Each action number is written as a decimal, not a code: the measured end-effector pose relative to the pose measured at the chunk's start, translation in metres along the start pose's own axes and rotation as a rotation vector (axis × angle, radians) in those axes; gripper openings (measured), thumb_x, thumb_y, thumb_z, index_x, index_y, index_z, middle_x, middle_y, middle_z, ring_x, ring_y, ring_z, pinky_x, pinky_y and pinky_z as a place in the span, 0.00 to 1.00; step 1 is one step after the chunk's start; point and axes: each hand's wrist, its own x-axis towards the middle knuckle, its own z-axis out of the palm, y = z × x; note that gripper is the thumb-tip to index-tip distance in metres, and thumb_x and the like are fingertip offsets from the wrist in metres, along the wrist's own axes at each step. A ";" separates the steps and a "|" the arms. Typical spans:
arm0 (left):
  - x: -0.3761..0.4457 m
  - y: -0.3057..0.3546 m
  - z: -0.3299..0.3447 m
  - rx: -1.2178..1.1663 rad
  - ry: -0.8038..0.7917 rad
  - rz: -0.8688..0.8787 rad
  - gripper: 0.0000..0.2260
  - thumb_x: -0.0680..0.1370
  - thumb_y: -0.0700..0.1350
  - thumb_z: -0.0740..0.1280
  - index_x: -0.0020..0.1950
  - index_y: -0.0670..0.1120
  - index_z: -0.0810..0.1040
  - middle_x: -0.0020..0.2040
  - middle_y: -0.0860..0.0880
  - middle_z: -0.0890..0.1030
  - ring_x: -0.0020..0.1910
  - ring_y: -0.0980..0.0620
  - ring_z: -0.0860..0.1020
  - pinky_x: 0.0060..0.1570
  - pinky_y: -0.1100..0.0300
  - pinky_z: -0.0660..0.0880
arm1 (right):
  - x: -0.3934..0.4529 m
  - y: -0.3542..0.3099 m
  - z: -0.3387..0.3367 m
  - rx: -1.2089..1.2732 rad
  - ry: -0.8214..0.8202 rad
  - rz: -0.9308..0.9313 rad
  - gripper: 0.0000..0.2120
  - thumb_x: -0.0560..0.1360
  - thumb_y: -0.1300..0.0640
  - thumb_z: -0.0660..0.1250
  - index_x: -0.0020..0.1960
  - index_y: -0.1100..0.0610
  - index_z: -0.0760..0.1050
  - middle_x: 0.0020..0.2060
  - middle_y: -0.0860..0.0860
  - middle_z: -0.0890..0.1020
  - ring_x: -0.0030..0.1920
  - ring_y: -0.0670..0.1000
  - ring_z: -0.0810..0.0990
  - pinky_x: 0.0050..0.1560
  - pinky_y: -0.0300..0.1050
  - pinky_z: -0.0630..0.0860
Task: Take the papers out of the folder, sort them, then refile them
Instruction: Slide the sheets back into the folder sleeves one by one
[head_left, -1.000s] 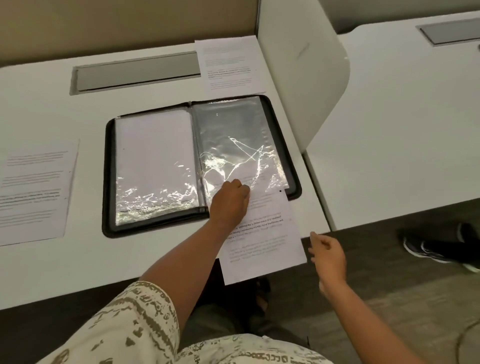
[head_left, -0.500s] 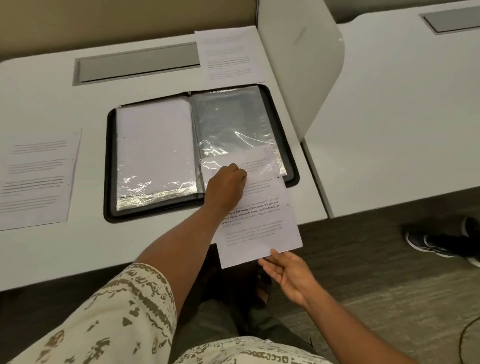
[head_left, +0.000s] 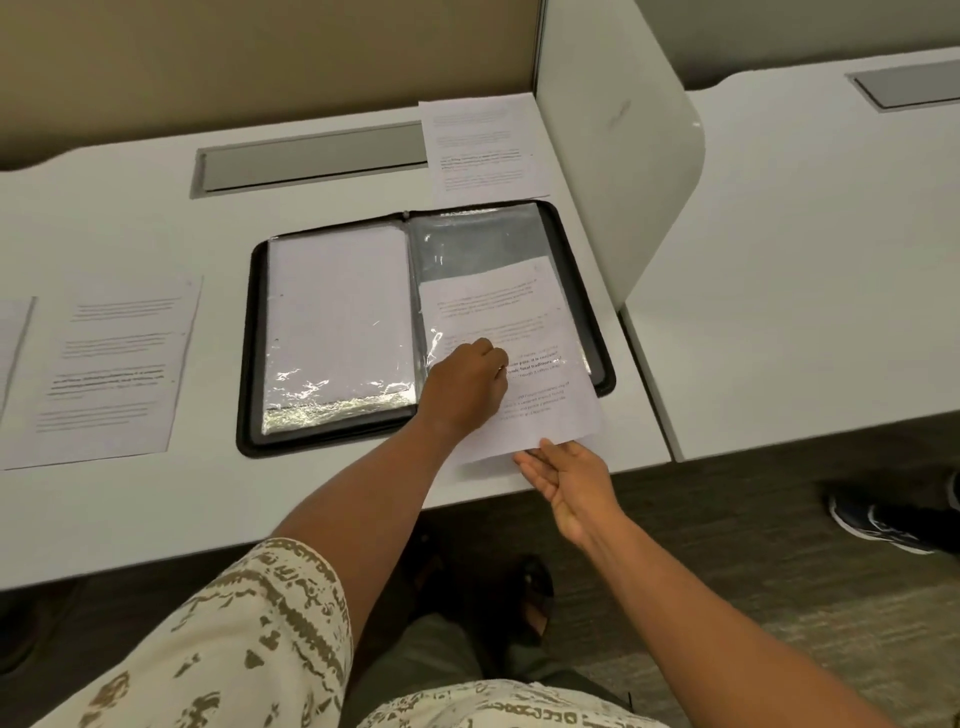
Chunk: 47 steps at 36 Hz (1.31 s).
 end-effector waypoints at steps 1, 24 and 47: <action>0.000 -0.001 -0.001 -0.002 0.000 0.002 0.05 0.78 0.43 0.67 0.51 0.44 0.81 0.46 0.48 0.80 0.44 0.47 0.78 0.35 0.52 0.78 | 0.001 -0.002 0.004 0.002 0.000 -0.006 0.09 0.81 0.64 0.65 0.61 0.63 0.76 0.53 0.63 0.84 0.51 0.57 0.87 0.56 0.50 0.83; 0.015 -0.023 -0.024 -0.099 -0.081 0.133 0.04 0.77 0.45 0.65 0.47 0.46 0.79 0.43 0.50 0.78 0.40 0.50 0.77 0.35 0.53 0.77 | 0.034 -0.020 0.078 -0.049 0.170 -0.144 0.05 0.81 0.63 0.66 0.53 0.56 0.80 0.49 0.56 0.85 0.48 0.54 0.87 0.53 0.50 0.84; 0.016 -0.028 -0.023 -0.209 -0.161 0.117 0.07 0.78 0.50 0.65 0.48 0.48 0.78 0.43 0.52 0.77 0.40 0.52 0.76 0.39 0.52 0.76 | 0.051 -0.052 0.077 -0.056 -0.248 -0.110 0.10 0.79 0.71 0.60 0.49 0.60 0.77 0.40 0.55 0.79 0.42 0.51 0.78 0.61 0.50 0.77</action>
